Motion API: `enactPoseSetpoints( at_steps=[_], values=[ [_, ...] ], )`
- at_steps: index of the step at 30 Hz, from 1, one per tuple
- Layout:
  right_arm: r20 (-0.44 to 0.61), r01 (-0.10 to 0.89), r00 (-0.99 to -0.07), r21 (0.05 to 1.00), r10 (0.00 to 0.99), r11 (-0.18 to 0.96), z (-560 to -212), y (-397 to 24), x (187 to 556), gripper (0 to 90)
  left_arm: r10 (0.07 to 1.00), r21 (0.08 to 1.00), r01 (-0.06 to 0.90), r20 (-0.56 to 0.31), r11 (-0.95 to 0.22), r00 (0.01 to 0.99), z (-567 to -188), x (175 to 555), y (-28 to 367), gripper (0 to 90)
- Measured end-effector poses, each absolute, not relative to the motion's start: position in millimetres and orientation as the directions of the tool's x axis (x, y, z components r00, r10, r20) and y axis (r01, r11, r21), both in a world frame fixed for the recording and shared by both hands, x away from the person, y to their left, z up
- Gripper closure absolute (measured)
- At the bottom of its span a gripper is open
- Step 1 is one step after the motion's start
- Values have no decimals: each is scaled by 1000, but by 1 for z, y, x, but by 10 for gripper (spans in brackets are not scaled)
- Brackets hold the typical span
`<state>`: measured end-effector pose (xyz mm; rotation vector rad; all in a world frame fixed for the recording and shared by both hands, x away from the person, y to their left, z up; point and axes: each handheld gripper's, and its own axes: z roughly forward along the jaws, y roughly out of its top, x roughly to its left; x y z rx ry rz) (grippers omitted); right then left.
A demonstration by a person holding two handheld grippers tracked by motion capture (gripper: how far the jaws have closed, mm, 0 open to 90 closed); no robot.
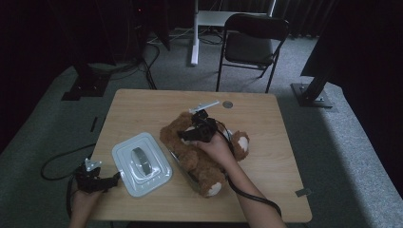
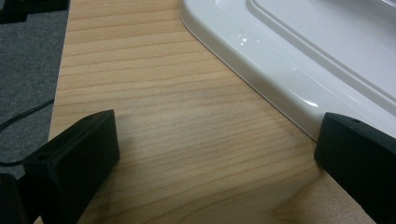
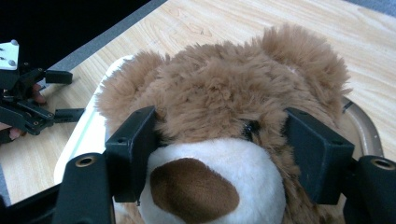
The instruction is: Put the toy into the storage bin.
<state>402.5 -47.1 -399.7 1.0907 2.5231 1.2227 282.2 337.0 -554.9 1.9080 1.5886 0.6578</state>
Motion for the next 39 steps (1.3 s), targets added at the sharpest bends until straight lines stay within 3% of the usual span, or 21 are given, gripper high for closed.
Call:
enactPoseSetpoints(
  at_steps=[6,20,27,39],
  values=[
    [233,601,-718,684,656,414,-412,-46,409,304,985,694,707,13,-134,175,-555,282,337,6],
    [238,647,-715,583,658,492,-433,-29,418,321,985,694,707,13,-134,174,-555,282,337,7],
    [131,624,-733,522,668,581,-448,-10,415,324,985,695,707,13,-134,175,-555,282,337,7],
    [131,625,-712,566,690,538,-439,-16,410,291,985,694,707,12,-134,175,-555,282,337,7]
  ],
)
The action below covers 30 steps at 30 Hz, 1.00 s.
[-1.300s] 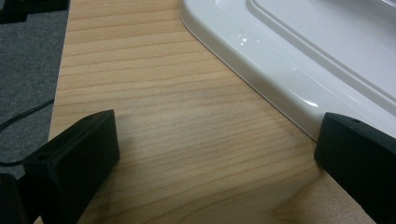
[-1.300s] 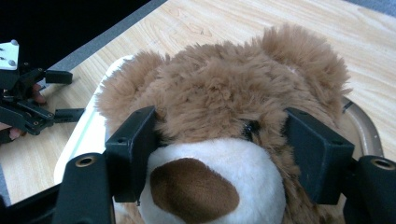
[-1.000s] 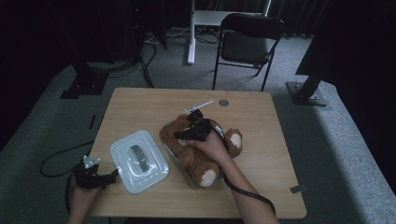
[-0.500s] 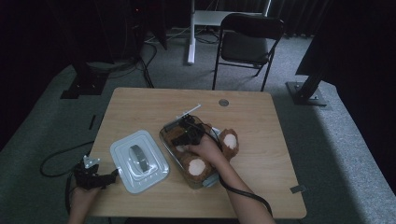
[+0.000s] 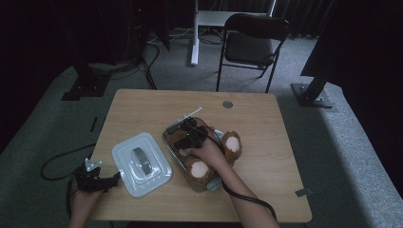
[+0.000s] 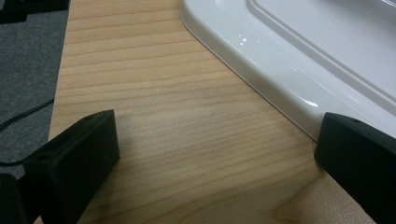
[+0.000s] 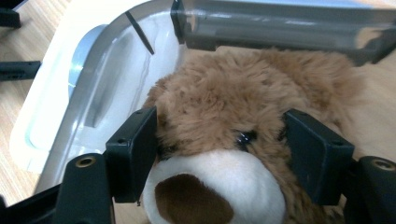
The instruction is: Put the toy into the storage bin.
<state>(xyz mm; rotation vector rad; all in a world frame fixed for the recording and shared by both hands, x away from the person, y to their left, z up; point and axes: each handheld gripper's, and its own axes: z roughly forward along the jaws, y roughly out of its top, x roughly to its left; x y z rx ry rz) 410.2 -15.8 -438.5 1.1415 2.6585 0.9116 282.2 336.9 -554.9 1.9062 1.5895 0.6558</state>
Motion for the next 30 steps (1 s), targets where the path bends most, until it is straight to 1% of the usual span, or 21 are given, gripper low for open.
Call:
enactPoseSetpoints(
  at_steps=[2,4,7,11,18,19,20,24,30],
  values=[
    [99,604,-712,592,695,534,-430,-18,406,297,985,694,707,13,-134,175,-555,282,337,6],
    [166,608,-715,626,679,488,-419,-24,403,297,985,694,707,13,-134,175,-555,282,337,7],
    [175,587,-723,665,668,461,-402,-31,397,296,984,694,707,14,-136,176,-555,282,337,6],
    [221,569,-739,711,636,413,-382,-46,388,296,985,695,706,13,-134,174,-555,282,337,6],
    [216,512,-759,780,614,360,-352,-80,366,298,985,694,707,13,-135,175,-555,282,337,6],
    [216,505,-762,788,610,353,-348,-86,364,325,985,694,707,13,-135,175,-555,282,337,6],
    [214,500,-763,794,610,346,-345,-93,361,331,985,694,707,13,-135,175,-555,282,337,6],
    [203,493,-757,802,622,338,-342,-119,353,331,985,694,707,13,-134,175,-555,282,337,6],
    [194,508,-723,800,663,319,-353,-156,343,340,985,694,708,12,-133,174,-555,282,337,6]
  ],
)
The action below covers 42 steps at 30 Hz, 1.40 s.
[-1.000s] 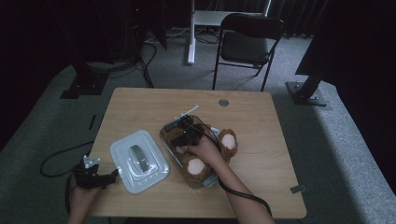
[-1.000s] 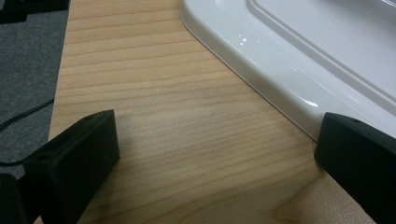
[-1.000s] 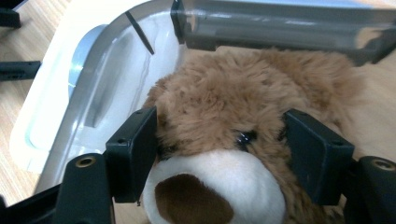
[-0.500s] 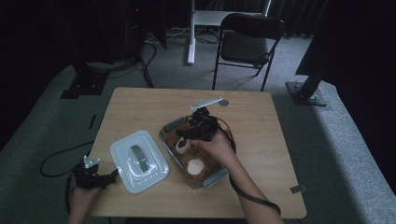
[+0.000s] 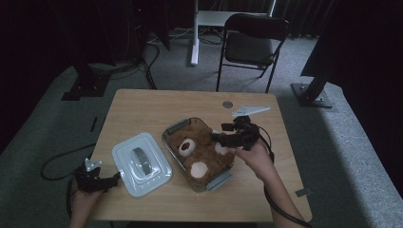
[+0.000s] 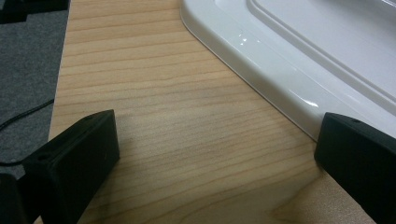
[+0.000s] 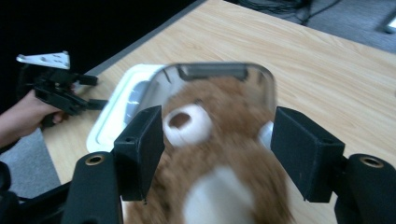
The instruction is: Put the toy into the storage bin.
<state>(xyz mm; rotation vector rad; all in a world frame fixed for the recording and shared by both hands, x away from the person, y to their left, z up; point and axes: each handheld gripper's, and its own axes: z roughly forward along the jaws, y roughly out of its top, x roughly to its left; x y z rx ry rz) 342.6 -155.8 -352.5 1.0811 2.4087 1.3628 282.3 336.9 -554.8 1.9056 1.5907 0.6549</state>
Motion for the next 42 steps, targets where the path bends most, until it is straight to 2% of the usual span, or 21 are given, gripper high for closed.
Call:
enactPoseSetpoints(
  at_steps=[5,11,13,15,16,18,24,30,42],
  values=[
    [197,528,-699,790,687,311,-367,-179,332,367,984,693,708,12,-134,175,-555,282,337,7],
    [186,530,-703,781,686,331,-378,-195,319,490,985,695,707,12,-131,172,-555,282,337,6],
    [176,521,-708,784,683,338,-379,-198,315,500,985,693,708,12,-133,173,-555,282,337,7],
    [170,509,-710,794,683,331,-378,-200,312,580,985,693,709,13,-134,173,-555,282,337,7],
    [172,503,-711,801,682,323,-377,-202,310,580,985,693,708,13,-134,173,-555,282,337,6],
    [167,499,-711,805,683,322,-376,-202,309,655,985,693,709,13,-133,173,-555,282,337,6],
    [153,507,-719,783,678,360,-386,-193,317,786,985,693,708,14,-135,174,-555,282,337,7],
    [157,539,-736,724,659,430,-407,-172,333,878,985,695,706,15,-135,173,-555,282,337,6],
    [156,578,-737,649,658,494,-429,-150,356,891,984,694,707,16,-137,175,-555,282,337,6]
  ],
)
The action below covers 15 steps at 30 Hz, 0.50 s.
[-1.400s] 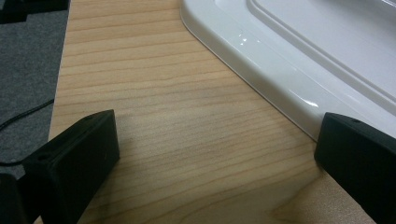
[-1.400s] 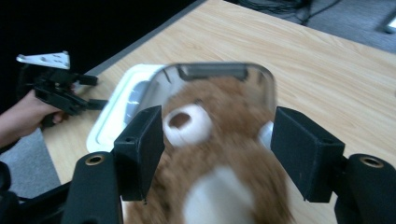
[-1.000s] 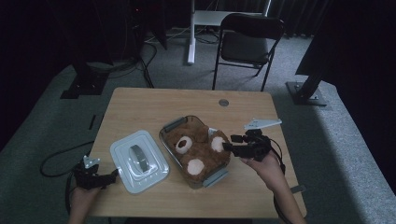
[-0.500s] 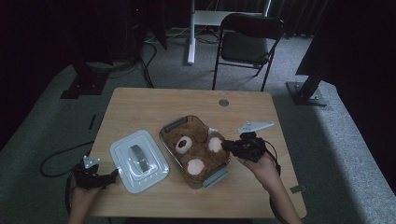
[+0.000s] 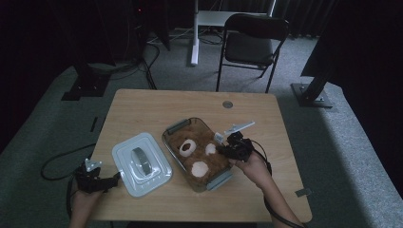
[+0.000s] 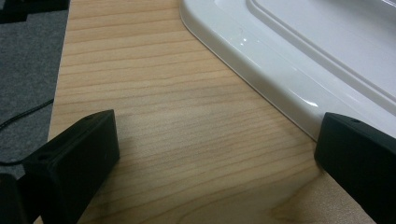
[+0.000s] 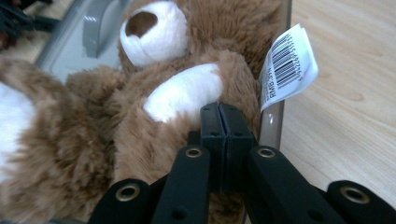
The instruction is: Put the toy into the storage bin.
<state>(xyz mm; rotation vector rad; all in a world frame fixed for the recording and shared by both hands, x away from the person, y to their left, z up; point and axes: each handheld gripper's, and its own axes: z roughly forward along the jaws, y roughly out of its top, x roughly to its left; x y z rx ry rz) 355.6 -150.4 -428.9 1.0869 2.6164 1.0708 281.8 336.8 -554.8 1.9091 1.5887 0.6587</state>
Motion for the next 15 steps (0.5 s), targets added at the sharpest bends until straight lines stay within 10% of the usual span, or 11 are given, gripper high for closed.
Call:
enactPoseSetpoints(
  at_steps=[15],
  values=[
    [-71,531,-785,436,616,727,-441,-109,366,899,985,694,707,14,-135,174,-555,282,337,7]
  ],
)
